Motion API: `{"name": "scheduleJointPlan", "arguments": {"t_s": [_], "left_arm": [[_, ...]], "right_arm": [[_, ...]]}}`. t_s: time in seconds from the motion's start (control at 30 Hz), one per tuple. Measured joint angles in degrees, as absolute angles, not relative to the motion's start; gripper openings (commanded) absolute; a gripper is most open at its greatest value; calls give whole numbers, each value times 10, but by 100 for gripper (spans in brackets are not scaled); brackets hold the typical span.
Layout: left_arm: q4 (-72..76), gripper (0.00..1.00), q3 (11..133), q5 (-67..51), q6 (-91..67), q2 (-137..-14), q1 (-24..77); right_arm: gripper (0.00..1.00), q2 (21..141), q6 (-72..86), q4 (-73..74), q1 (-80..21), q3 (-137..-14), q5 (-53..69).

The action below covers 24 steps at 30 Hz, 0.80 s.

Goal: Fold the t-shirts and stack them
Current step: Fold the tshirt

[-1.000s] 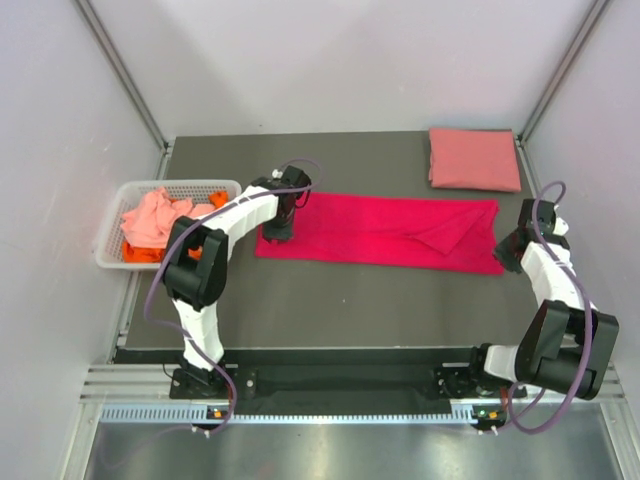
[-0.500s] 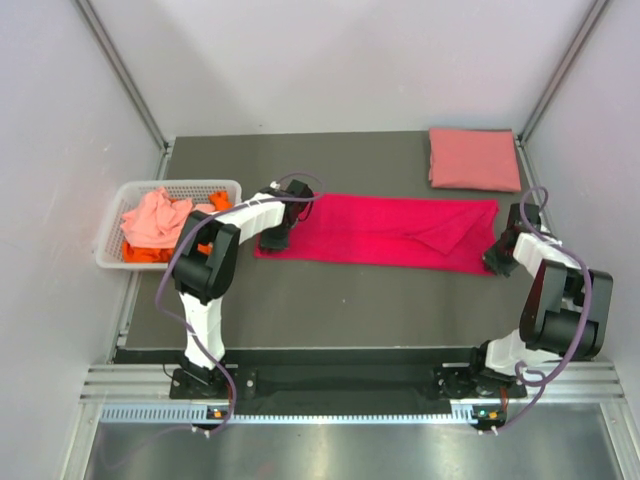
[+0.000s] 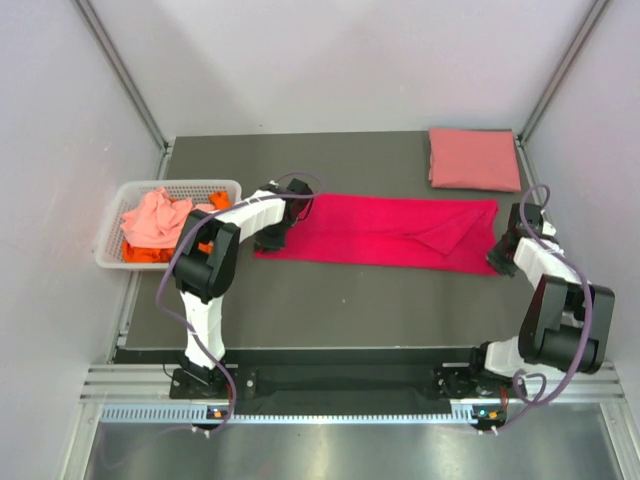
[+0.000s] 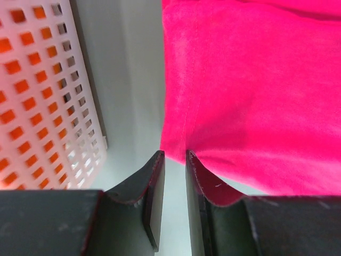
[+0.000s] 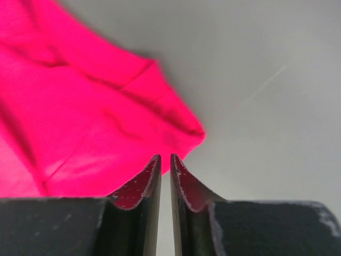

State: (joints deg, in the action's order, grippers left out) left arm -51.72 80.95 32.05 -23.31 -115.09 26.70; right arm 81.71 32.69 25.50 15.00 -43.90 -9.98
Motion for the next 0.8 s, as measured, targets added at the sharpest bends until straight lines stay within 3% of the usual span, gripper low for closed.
{"name": "scheduleJointPlan", "arguments": {"t_s": [0.27, 0.5, 0.8], "left_arm": [[-536, 32, 900, 218, -185, -1102, 271], [-500, 34, 905, 81, -152, -1002, 275], [-470, 35, 869, 7, -146, -970, 275]], "right_arm": [[26, 739, 322, 257, 115, -440, -33], [38, 738, 373, 186, 72, -403, 45], [41, 774, 434, 86, 50, -357, 73]]}}
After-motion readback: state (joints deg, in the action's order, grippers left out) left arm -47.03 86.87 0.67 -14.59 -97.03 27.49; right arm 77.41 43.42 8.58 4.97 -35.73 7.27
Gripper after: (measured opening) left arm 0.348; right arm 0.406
